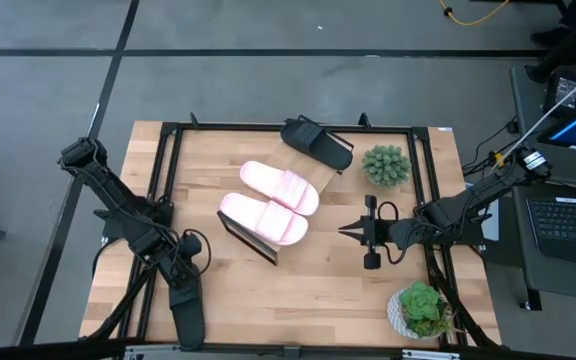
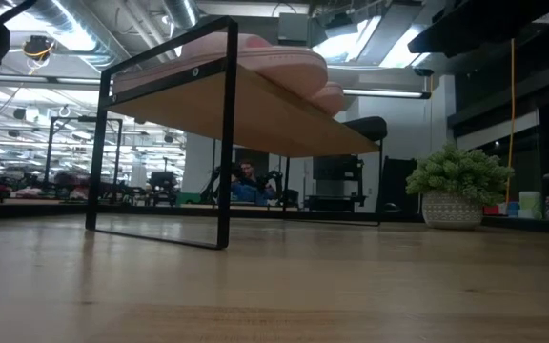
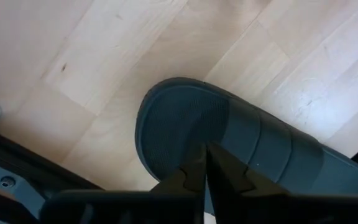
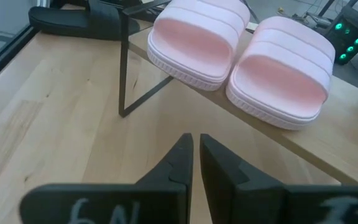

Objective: Pick and place slides into the shelf
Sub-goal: Put the black slides on the shelf

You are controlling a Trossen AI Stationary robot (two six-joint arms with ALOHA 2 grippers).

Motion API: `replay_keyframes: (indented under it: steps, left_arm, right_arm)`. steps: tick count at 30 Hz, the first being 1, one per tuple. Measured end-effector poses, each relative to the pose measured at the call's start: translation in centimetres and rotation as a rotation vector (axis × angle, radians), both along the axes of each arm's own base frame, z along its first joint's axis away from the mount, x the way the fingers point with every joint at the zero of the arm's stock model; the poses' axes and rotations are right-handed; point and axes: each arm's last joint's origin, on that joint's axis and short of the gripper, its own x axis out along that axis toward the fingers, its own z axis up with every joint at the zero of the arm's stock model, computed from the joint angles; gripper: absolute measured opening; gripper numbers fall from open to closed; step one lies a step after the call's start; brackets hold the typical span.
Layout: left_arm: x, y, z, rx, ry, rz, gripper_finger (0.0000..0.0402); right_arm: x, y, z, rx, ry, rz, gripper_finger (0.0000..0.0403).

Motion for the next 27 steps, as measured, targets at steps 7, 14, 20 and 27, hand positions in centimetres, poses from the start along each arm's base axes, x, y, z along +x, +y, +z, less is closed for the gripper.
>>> replay_keyframes:
  steps: [7,14,20,27]
  left_arm:
    - [-0.20,0.24,-0.12,0.033,0.020,0.001,0.0071]
    - [-0.07,0.07,-0.20,0.017,0.021,-0.003,0.0144]
    - [-0.19,-0.05,-0.20,0.007,0.029,-0.051,0.0163]
    - [-0.19,0.31,-0.30,0.096,-0.012,-0.083,0.0157]
  right_arm:
    - [0.00,0.00,0.00,-0.001,0.000,0.000,0.0032]
    - [-0.01,-0.01,-0.02,-0.001,0.002,0.000,0.0032]
    - [-0.01,0.14,-0.05,0.022,0.013,0.045,0.0032]
    - [-0.01,0.13,-0.04,0.023,0.013,0.044,0.0032]
